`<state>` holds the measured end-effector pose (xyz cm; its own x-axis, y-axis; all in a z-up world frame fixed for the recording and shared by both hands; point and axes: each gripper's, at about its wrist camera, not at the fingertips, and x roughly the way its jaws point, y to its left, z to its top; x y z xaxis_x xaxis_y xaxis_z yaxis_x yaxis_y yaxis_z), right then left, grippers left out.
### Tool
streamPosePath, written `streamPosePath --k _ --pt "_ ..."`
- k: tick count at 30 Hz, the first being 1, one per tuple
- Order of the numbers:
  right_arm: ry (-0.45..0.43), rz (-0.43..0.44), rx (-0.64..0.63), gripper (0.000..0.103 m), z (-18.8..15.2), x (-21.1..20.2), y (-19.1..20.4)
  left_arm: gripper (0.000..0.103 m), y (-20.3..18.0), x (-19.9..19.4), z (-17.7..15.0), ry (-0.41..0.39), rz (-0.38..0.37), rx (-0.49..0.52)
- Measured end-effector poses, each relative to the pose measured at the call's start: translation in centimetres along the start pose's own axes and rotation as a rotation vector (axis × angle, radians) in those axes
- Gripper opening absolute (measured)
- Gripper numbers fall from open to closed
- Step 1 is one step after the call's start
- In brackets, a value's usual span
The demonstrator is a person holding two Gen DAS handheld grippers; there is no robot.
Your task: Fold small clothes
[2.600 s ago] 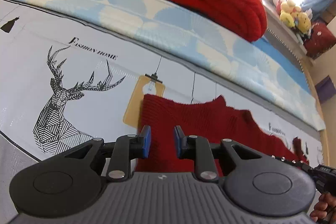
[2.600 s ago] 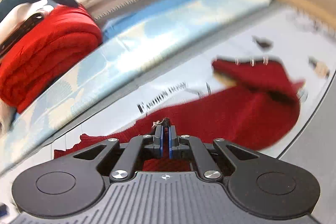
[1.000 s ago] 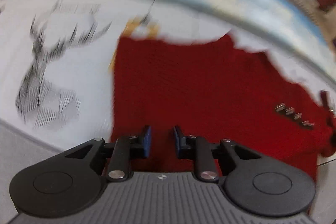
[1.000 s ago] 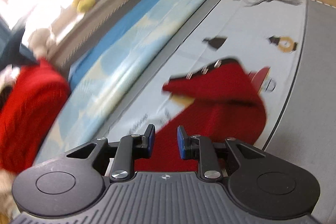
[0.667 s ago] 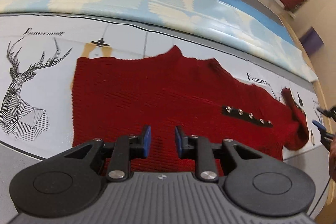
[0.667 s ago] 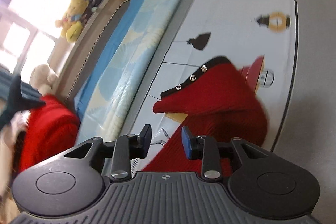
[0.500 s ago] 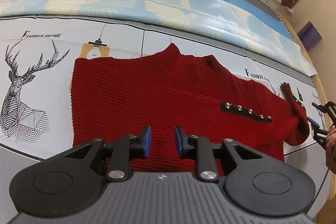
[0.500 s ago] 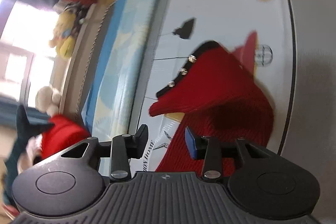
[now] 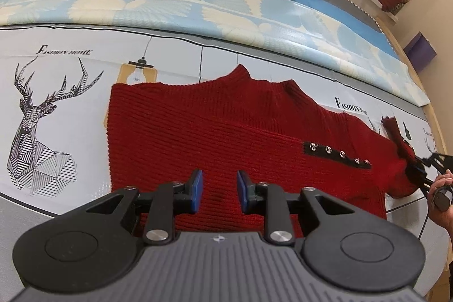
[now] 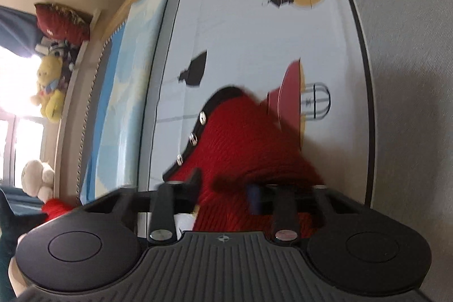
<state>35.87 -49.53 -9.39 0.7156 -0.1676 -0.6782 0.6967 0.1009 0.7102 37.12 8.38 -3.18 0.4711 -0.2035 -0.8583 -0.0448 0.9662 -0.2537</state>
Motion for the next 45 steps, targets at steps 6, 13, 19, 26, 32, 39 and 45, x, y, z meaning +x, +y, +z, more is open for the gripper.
streamPosePath --k 6,13,19,26,32,39,45 --pt "-0.005 0.081 0.014 0.01 -1.7 -2.9 2.1 0.029 0.8 -0.7 0.5 -0.02 0.005 -0.023" --pt "0.393 0.463 -0.038 0.01 -11.3 -6.9 7.9 0.029 4.2 -2.4 2.0 -0.079 0.054 -0.118" --pt "0.786 0.606 -0.201 0.015 -23.2 -6.9 8.0 0.029 7.9 -4.1 3.1 -0.133 0.11 -0.227" --pt "1.007 0.15 -0.685 0.03 -30.8 -4.0 4.6 0.029 9.3 -3.7 3.2 -0.095 0.079 -0.277" --pt "0.903 0.166 -0.731 0.03 -27.0 -6.0 7.2 0.029 8.8 -0.4 2.6 0.007 -0.009 -0.291" --pt "0.539 0.176 -0.79 0.041 -16.6 -9.9 11.5 0.034 8.1 3.2 1.3 0.086 0.034 -0.241" --pt "0.255 -0.018 -0.855 0.055 -11.1 -8.5 9.1 0.033 7.2 5.3 -0.3 0.119 0.069 -0.166"
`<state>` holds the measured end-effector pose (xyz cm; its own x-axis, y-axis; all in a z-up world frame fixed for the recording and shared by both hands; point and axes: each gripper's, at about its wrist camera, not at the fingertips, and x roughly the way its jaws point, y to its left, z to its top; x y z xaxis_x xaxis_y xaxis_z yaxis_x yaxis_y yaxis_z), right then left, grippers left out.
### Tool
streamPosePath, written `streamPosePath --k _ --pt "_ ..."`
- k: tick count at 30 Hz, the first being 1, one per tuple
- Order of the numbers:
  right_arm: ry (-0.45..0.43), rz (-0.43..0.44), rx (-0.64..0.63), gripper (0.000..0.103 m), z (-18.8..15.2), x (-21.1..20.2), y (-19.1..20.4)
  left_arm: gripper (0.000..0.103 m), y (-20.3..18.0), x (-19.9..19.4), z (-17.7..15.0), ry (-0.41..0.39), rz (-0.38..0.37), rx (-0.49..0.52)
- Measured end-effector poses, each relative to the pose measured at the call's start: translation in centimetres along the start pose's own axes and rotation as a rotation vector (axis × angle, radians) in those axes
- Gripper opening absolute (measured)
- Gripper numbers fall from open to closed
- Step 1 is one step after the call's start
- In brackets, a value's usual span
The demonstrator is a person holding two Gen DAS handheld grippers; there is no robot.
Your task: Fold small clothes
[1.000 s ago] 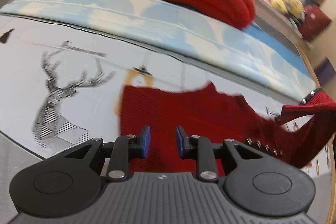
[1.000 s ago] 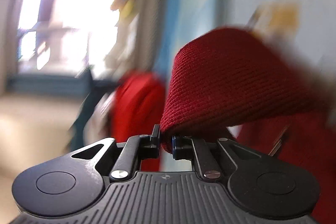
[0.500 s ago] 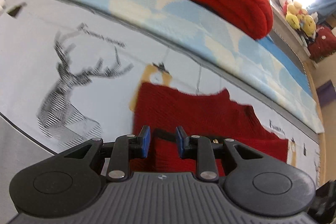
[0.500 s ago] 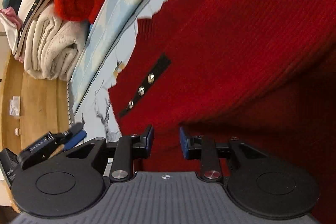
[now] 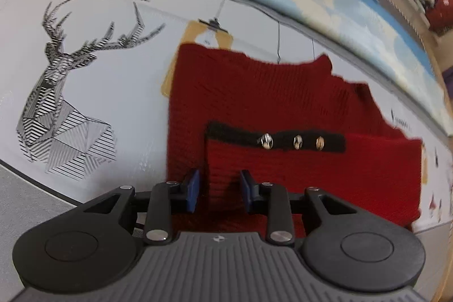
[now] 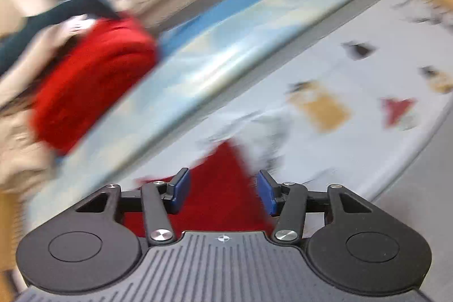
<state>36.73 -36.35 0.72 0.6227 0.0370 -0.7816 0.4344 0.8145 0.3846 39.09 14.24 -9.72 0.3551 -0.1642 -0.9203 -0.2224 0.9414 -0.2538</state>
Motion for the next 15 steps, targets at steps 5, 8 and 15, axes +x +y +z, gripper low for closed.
streamPosePath --k 5,8,15 --pt "0.176 0.106 0.073 0.053 -0.5 5.6 -1.6 0.006 -2.6 -1.9 -0.2 -0.148 0.096 0.231" --pt "0.235 0.105 0.089 0.054 -1.7 8.2 -1.4 0.005 -1.9 -3.2 0.2 -0.167 0.126 0.173" --pt "0.346 0.13 -0.025 0.057 -4.1 10.8 -0.4 0.021 -1.3 -2.7 0.2 -0.089 0.135 0.089"
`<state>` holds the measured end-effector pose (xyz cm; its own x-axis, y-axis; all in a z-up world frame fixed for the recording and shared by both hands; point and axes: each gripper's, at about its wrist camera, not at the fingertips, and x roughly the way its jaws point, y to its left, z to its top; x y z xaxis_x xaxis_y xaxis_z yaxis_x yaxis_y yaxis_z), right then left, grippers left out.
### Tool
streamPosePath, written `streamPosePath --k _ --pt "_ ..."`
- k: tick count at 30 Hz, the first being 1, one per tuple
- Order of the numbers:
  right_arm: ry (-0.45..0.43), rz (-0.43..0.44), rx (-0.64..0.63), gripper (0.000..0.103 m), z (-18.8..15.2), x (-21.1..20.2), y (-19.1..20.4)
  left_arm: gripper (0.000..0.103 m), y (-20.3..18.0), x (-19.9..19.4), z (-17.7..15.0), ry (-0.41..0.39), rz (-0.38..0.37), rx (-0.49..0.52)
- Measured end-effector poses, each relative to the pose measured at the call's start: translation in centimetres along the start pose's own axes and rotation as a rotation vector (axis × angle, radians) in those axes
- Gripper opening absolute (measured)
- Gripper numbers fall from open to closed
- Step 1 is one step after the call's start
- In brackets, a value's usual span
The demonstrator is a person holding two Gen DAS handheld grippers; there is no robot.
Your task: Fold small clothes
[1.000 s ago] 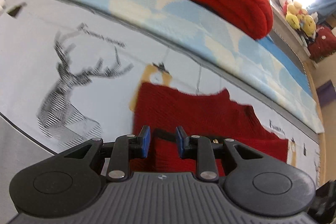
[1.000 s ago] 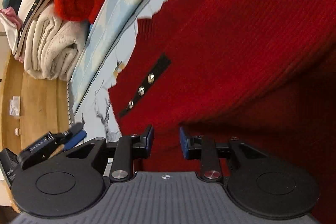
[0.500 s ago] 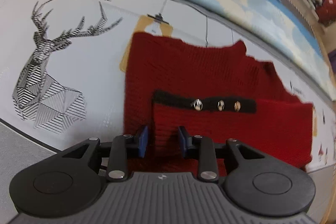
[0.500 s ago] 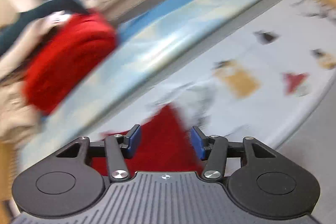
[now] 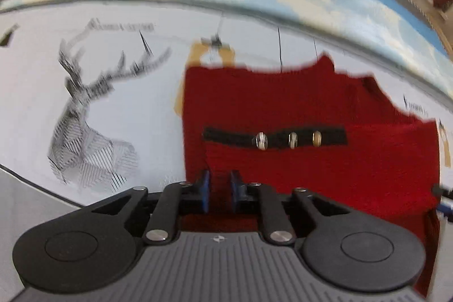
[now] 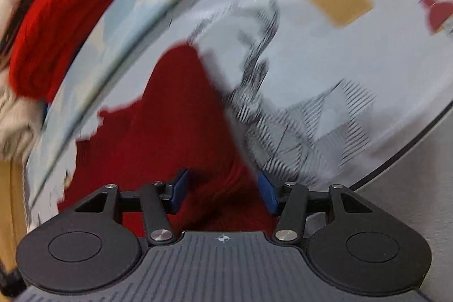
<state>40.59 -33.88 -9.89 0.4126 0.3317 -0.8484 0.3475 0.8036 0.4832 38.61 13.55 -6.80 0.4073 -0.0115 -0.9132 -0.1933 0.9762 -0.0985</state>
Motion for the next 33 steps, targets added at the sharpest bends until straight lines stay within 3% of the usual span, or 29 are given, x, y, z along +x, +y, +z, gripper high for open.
streamPosePath --k 2,4,7,9,10,13,16,20,21,23,24,25,27,31,33 --pt "-0.001 -0.006 -0.038 0.056 0.0 0.4 0.2 0.023 -0.3 -1.1 0.5 -0.055 -0.011 -0.002" --pt "-0.022 -0.019 -0.082 0.039 -0.2 0.4 0.6 0.023 -1.0 -1.6 0.8 -0.062 -0.05 0.007" --pt "-0.059 -0.05 -0.128 0.025 -0.2 0.1 1.4 0.023 -1.9 -1.0 0.6 -0.012 -0.126 0.026" --pt "-0.085 -0.048 -0.088 0.02 0.2 -0.6 1.1 0.023 -2.4 -0.5 0.2 -0.006 -0.122 0.053" --pt "-0.107 -0.062 -0.072 0.011 0.4 -1.1 0.8 0.023 -2.6 -0.1 0.1 -0.003 -0.114 0.068" --pt "-0.146 -0.138 -0.073 0.003 0.7 -1.4 0.5 0.024 -2.3 2.3 -0.8 0.071 -0.06 0.096" --pt "-0.121 -0.162 -0.107 0.005 0.4 -0.8 0.6 0.024 -1.8 2.2 -1.0 0.073 -0.058 0.086" --pt "-0.26 -0.113 -0.195 0.007 0.0 -3.2 2.5 0.026 -1.7 -0.3 -0.4 -0.008 -0.103 0.098" --pt "-0.271 -0.094 -0.229 0.012 -0.2 -3.3 3.0 0.026 -1.6 -0.3 -0.5 -0.006 -0.105 0.096" --pt "-0.222 -0.095 -0.285 0.033 -0.7 -2.2 3.6 0.026 -1.3 0.8 -1.0 0.025 -0.089 0.104" --pt "-0.163 -0.114 -0.309 0.05 -1.0 -1.1 3.7 0.026 -1.2 1.6 -1.4 0.056 -0.069 0.112" --pt "-0.1 -0.155 -0.338 0.051 -1.6 0.3 3.6 0.027 -1.1 2.2 -1.8 0.082 -0.061 0.118" --pt "-0.108 -0.188 -0.355 0.059 -2.2 0.8 3.2 0.027 -0.7 2.0 -2.1 0.079 -0.076 0.107" --pt "-0.217 -0.14 -0.353 0.056 -1.9 -2.2 4.0 0.035 -1.3 -1.4 -1.6 -0.016 -0.125 0.131" --pt "-0.275 -0.123 -0.393 0.056 -2.4 -3.9 4.8 0.052 -2.0 -3.2 -1.7 -0.076 -0.141 0.161"
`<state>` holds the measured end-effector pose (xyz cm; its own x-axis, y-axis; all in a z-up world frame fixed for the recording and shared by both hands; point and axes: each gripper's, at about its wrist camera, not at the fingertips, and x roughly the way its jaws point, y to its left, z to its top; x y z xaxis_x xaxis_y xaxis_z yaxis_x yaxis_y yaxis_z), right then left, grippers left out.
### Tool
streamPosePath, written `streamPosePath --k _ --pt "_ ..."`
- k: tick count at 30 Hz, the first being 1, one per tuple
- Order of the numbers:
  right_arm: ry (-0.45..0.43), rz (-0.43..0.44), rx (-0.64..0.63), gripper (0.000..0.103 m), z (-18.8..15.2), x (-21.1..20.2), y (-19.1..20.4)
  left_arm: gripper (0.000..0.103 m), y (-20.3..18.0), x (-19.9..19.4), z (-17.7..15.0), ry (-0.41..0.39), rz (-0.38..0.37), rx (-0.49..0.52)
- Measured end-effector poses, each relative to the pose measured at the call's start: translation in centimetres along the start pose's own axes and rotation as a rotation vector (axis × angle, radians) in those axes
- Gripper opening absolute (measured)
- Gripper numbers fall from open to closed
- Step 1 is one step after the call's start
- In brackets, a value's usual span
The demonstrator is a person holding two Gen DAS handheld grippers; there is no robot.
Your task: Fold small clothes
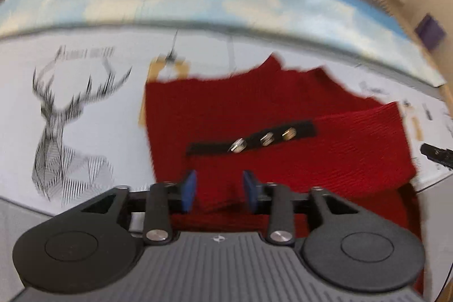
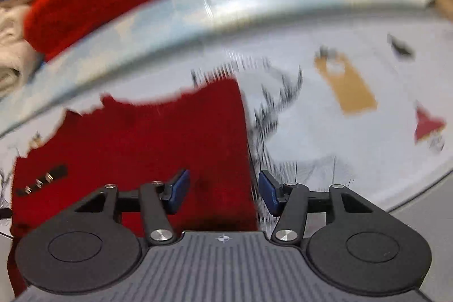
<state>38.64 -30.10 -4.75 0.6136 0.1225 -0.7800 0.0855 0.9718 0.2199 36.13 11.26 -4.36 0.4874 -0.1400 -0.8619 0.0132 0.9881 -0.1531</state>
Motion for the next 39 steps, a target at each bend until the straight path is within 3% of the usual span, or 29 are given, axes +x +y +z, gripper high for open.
streamPosePath --k 6,13,18,24,28,29,32,34,37,39 --pt "-0.12 0.082 -0.069 0.056 -1.1 -5.8 2.7 0.076 -3.3 -5.0 -1.6 -0.193 0.053 0.159" --pt "-0.298 0.142 -0.121 0.056 -4.0 -16.0 2.7 0.084 -3.3 -12.7 -7.0 -0.291 0.021 0.099" --pt "-0.352 0.12 -0.115 0.061 -8.5 -21.6 0.9 0.086 -3.8 -18.2 -13.3 -0.344 0.052 0.128" --pt "-0.326 0.109 -0.082 0.067 -15.0 -24.5 -1.7 0.086 -4.5 -20.7 -22.5 -0.367 0.092 0.138" --pt "-0.287 0.086 -0.071 0.067 -18.7 -24.7 -2.9 0.086 -5.0 -20.1 -28.3 -0.328 0.12 0.164" --pt "-0.281 0.082 -0.056 0.067 -19.5 -24.5 -3.2 0.086 -5.1 -20.2 -29.0 -0.299 0.125 0.171" --pt "-0.207 0.037 0.026 0.067 -21.4 -23.8 -4.0 0.086 -5.2 -21.6 -29.6 -0.326 0.126 0.168" --pt "-0.209 0.071 0.055 0.065 -21.9 -24.1 -4.0 0.086 -5.2 -22.7 -29.6 -0.343 0.142 0.155" --pt "-0.197 0.042 -0.011 0.065 -22.4 -24.1 -3.3 0.089 -4.6 -23.4 -29.9 -0.37 0.138 0.111" --pt "-0.19 0.034 -0.048 0.065 -22.7 -23.9 -3.0 0.09 -4.1 -22.5 -30.3 -0.336 0.138 0.099"
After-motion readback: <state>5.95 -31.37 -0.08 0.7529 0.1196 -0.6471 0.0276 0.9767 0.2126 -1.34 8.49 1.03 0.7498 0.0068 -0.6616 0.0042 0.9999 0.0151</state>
